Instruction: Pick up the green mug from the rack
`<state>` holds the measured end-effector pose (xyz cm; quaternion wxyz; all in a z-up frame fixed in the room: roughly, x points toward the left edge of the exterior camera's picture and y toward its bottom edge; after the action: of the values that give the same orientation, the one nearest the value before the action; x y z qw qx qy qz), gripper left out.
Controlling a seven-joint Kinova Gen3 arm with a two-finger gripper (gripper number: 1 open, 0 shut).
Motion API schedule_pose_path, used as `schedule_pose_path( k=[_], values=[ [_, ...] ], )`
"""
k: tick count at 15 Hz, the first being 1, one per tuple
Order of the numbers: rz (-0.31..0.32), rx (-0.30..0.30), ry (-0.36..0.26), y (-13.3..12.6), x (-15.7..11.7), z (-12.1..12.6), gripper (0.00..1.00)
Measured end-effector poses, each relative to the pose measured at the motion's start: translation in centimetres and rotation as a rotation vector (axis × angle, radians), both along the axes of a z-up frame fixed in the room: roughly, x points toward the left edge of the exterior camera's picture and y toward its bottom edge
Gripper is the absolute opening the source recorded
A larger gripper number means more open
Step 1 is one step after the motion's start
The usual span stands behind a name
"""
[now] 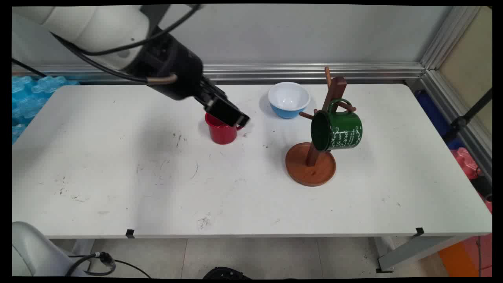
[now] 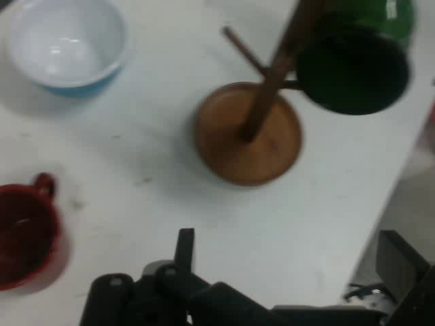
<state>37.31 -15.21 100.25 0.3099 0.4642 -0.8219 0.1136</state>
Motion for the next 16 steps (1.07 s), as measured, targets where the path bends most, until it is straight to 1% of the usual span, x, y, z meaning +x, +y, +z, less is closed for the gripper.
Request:
schedule_pose_path(
  k=[4, 7, 11, 16],
  values=[
    [-0.031, 0.037, 0.070, 0.3, -3.9, -0.4, 1.00],
    [-0.036, 0.052, 0.115, -0.2, -6.2, -1.0, 1.00],
    [-0.041, 0.064, 0.158, -1.4, -8.2, -2.4, 1.00],
    [-0.026, 0.068, 0.217, -3.1, -9.9, -4.3, 1.00]
  ],
)
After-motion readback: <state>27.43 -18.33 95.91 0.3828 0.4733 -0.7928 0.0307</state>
